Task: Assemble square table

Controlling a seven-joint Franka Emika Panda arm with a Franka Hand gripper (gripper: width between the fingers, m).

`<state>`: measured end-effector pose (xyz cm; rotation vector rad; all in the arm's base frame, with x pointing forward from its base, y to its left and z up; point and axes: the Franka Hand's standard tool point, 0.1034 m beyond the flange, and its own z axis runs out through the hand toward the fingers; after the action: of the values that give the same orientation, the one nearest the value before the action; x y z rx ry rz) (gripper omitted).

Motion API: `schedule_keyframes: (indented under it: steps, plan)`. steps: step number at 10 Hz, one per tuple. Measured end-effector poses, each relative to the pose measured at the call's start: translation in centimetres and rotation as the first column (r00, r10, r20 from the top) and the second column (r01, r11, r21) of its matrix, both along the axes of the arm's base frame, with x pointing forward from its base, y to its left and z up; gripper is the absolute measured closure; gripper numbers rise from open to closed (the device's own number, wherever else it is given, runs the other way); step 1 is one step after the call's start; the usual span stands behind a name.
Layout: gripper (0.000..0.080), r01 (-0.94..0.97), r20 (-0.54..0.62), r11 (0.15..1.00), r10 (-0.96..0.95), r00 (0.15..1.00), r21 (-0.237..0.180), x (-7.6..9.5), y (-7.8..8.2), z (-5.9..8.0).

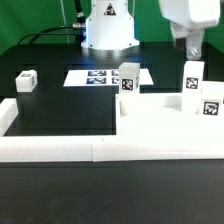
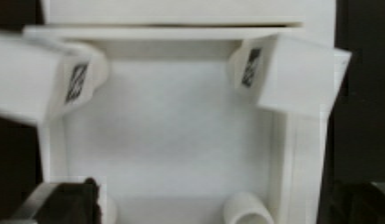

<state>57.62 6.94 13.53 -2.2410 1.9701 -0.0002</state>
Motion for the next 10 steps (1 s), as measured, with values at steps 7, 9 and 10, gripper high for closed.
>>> schedule_keyframes:
  steps: [7, 9, 10]
  plan:
    - [0.0151, -0.492, 0.046, 0.867, 0.497, 0.867, -0.08, -0.6, -1.1, -0.2]
    - [0.0151, -0.685, 0.054, 0.712, 0.699, 0.713, -0.154, -3.4, -4.9, -1.7]
    - [0.0151, -0.73, 0.042, 0.663, 0.745, 0.666, -0.166, -4.9, -6.1, -2.4]
